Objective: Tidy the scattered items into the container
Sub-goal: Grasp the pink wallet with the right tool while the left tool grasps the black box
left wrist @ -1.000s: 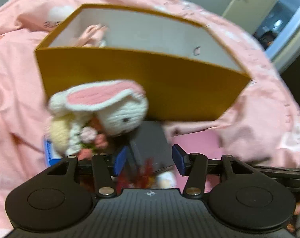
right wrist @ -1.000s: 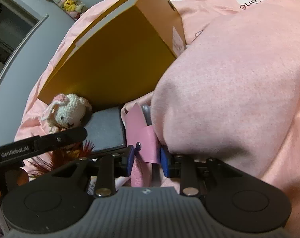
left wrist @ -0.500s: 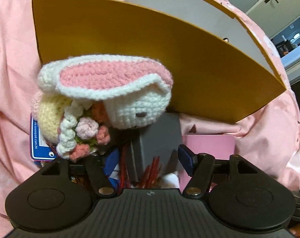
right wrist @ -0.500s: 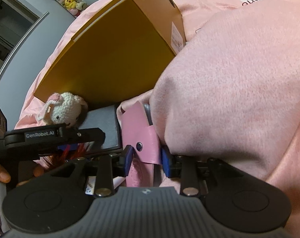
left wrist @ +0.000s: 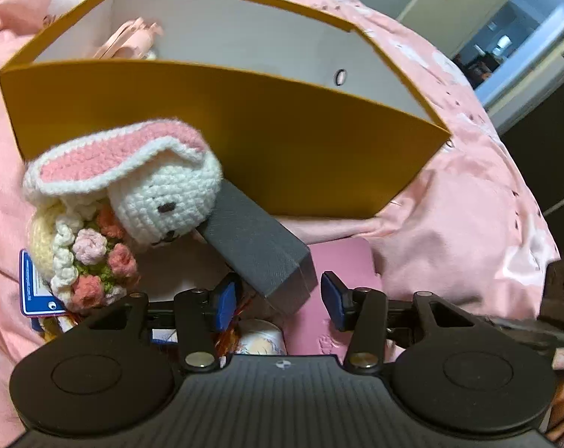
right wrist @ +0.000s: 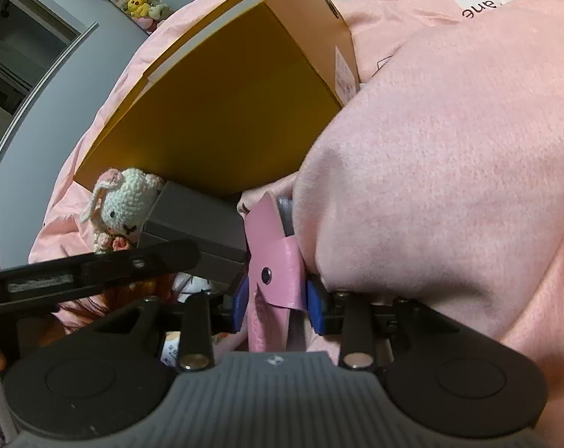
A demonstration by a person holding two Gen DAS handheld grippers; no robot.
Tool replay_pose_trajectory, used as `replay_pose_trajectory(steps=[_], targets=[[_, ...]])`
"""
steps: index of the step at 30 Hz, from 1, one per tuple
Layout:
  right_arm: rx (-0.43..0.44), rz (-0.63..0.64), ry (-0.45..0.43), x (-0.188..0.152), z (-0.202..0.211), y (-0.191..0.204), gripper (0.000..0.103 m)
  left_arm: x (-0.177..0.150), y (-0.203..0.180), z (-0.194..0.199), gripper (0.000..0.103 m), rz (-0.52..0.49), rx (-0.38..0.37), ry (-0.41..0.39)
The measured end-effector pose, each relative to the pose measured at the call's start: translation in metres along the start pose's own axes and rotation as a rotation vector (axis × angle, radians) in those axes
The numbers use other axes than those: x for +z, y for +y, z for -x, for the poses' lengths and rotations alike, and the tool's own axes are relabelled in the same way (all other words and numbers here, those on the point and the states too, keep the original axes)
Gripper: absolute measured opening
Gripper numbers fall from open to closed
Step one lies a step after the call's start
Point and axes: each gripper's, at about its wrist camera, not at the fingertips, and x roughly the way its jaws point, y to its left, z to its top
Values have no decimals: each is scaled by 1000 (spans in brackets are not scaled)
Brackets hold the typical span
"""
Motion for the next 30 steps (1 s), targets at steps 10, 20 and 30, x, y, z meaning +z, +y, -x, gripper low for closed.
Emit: replay_pose_trajectory(steps=[10, 20, 30], targets=[[8, -19, -2, 5, -7, -2, 36, 14, 14, -12, 64, 176, 19, -7], [18, -14, -10, 5, -14, -4, 36, 9, 18, -27, 45, 176, 27, 15], [-3, 94, -17, 1, -8, 21, 35, -4, -7, -2, 43, -7, 42, -58]])
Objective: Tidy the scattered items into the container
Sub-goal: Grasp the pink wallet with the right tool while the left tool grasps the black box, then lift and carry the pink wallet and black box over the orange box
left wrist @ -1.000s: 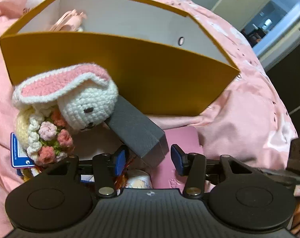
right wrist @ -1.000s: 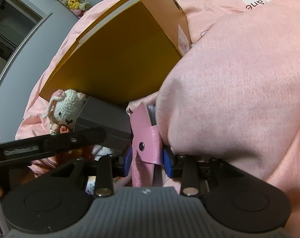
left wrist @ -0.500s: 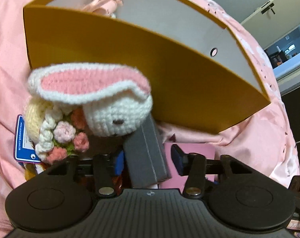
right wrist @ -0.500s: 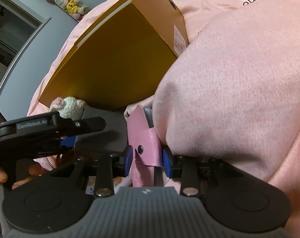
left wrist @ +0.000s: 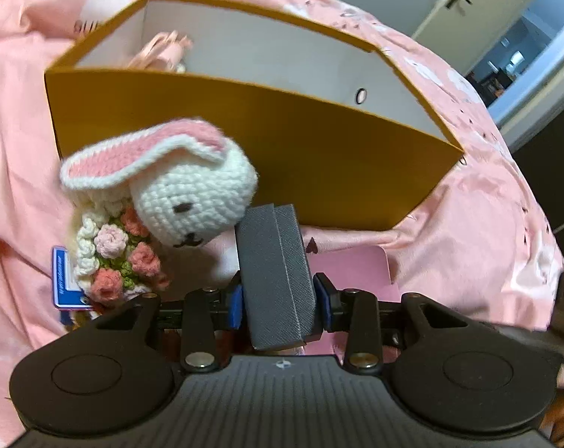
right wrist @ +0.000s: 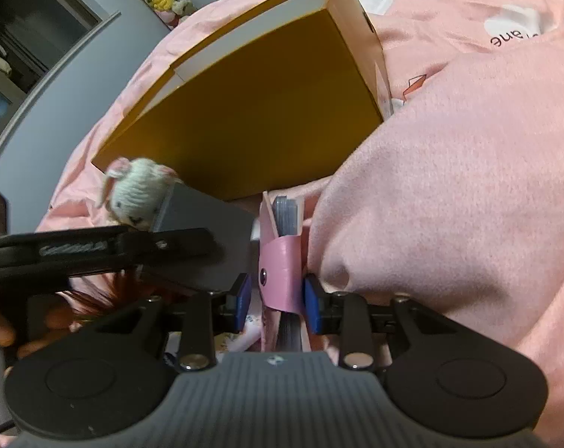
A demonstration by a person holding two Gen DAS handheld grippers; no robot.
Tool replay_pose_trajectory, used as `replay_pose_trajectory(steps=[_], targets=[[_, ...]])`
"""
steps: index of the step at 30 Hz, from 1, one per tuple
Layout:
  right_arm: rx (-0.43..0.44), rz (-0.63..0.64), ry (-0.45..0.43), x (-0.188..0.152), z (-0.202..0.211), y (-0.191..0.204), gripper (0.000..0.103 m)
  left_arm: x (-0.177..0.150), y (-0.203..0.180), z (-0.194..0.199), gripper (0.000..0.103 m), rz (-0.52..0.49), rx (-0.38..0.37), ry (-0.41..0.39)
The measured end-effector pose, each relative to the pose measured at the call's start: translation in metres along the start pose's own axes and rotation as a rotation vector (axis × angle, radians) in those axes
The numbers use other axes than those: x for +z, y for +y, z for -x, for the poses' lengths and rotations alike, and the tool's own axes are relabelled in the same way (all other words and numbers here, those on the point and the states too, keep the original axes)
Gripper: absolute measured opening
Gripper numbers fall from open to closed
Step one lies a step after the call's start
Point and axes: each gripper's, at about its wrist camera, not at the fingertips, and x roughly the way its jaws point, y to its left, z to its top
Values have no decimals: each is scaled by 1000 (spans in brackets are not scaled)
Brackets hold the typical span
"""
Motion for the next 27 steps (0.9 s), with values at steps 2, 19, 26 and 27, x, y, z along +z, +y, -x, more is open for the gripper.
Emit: replay_pose_trajectory(steps=[2, 19, 26, 27], targets=[[-4, -13, 3, 2, -5, -2, 35, -1, -4, 4, 43, -26, 6, -15], [-96, 128, -13, -7, -3, 39, 25, -16, -2, 43, 41, -84, -1, -82], [-63, 92, -84, -3, 28, 46, 24, -18, -10, 75, 41, -117, -35, -162], [-60, 94, -93, -1, 32, 48, 24, -17, -11, 79, 41, -119, -40, -171]])
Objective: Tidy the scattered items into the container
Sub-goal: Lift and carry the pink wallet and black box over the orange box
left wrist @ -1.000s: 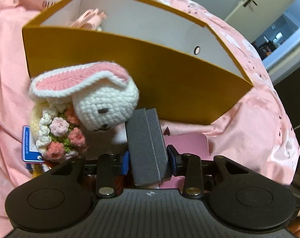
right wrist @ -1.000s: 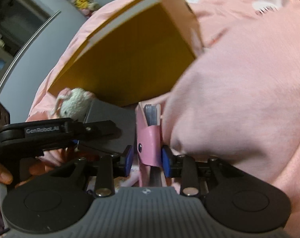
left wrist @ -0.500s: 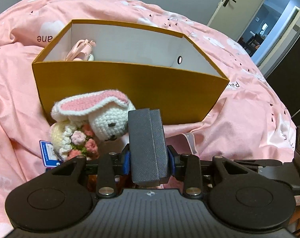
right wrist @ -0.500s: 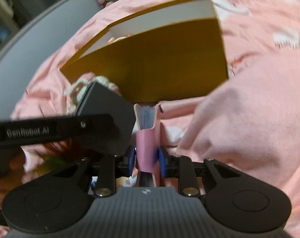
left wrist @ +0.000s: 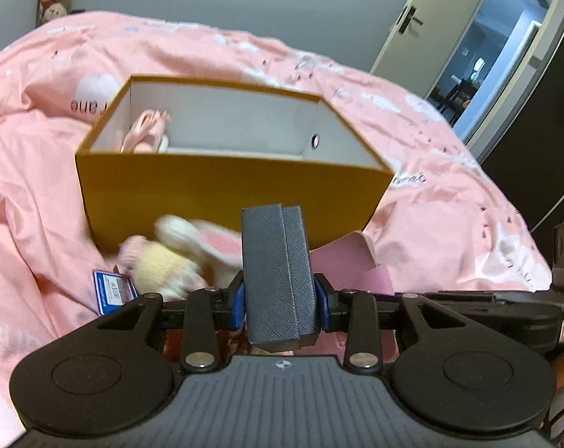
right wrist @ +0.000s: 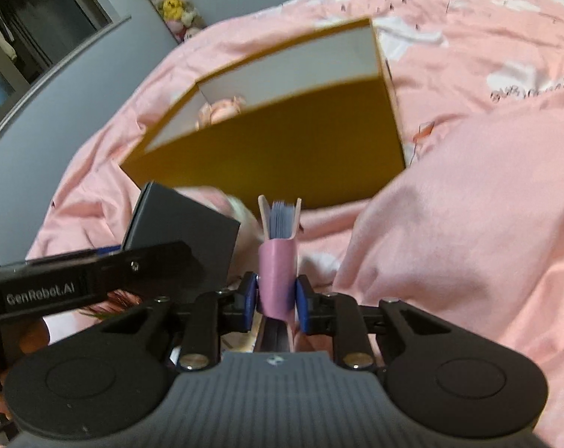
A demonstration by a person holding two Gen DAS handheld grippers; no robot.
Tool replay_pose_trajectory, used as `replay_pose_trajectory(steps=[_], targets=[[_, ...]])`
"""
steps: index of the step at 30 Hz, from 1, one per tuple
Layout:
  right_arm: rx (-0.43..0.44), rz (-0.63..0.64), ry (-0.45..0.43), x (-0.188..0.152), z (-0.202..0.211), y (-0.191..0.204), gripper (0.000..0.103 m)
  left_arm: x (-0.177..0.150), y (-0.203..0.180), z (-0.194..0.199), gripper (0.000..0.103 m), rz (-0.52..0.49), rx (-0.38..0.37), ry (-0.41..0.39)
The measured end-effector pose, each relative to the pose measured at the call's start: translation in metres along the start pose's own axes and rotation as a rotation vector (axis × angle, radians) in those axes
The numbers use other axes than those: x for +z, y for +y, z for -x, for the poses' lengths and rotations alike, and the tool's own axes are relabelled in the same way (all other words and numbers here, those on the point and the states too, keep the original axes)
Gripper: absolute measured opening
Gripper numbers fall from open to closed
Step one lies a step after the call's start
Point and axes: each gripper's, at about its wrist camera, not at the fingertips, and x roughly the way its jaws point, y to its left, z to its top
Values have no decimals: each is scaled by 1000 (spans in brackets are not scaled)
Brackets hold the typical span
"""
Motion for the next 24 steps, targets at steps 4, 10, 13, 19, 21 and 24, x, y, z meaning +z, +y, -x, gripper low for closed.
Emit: replay_pose_trajectory(steps=[4, 10, 13, 19, 21, 24], targets=[[28, -11, -38, 15, 19, 2, 24, 13, 1, 15, 41, 5, -19, -38], [86, -22, -106, 53, 46, 8, 24, 46, 7, 32, 41, -5, -19, -109], [107, -17, -135, 75, 51, 14, 24, 65, 10, 35, 41, -13, -12, -135], [138, 2, -142, 118, 41, 24, 24, 101, 24, 26, 41, -33, 43, -174], [138, -7, -127, 131, 29, 23, 24, 111, 32, 20, 41, -29, 59, -179], [127, -23, -94, 154, 4, 23, 24, 124, 43, 9, 41, -33, 85, -183]])
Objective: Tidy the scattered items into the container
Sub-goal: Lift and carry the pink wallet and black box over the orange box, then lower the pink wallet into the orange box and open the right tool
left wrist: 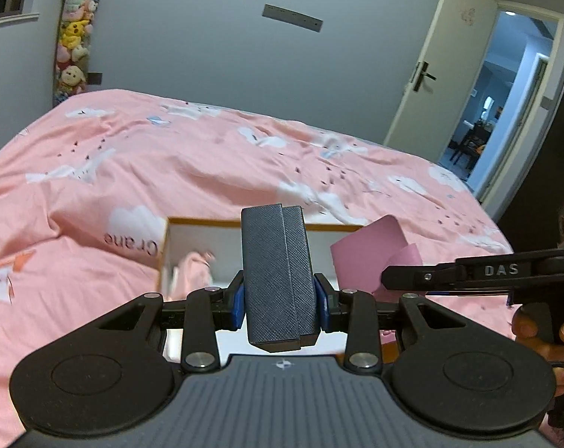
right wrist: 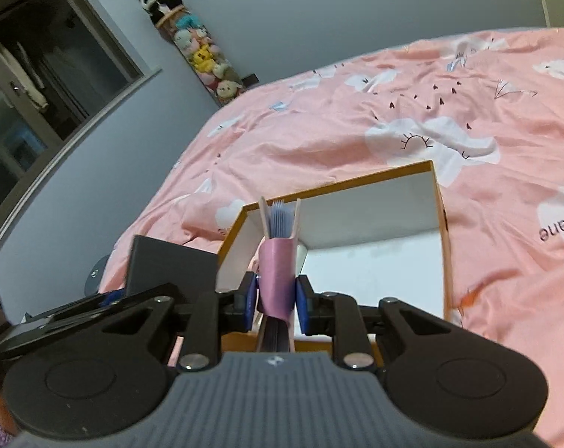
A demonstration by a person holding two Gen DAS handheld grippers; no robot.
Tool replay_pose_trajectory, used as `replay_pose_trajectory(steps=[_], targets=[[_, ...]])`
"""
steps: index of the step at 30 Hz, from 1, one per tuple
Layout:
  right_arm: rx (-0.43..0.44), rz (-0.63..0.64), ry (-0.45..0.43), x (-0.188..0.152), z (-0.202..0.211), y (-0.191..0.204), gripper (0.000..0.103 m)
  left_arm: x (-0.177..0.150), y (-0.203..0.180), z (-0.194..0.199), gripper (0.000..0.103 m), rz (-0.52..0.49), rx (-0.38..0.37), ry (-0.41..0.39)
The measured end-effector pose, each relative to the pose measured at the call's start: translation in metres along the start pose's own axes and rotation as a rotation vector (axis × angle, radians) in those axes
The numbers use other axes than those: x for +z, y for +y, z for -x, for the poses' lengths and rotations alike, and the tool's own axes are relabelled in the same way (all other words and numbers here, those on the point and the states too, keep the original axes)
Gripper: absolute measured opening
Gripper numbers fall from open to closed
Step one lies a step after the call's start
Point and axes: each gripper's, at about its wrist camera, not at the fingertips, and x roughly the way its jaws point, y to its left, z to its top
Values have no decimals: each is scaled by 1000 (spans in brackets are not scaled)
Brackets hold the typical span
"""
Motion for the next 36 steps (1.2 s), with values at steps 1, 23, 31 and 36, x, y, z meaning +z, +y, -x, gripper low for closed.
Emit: replay_pose_trajectory(steps=[1, 23, 31, 36], targets=[[-3, -5, 13, 5, -9, -1, 24, 3, 3, -6, 41, -7, 12, 3], [-88, -147, 365, 46, -216, -29, 24, 10, 61, -92, 41, 6, 33, 67], [-103, -175, 410, 43, -236, -39, 24, 9, 70, -96, 41, 37, 38, 68], [-185, -123, 428, 43, -234, -43, 30, 9, 71, -96, 41, 39, 40, 68]])
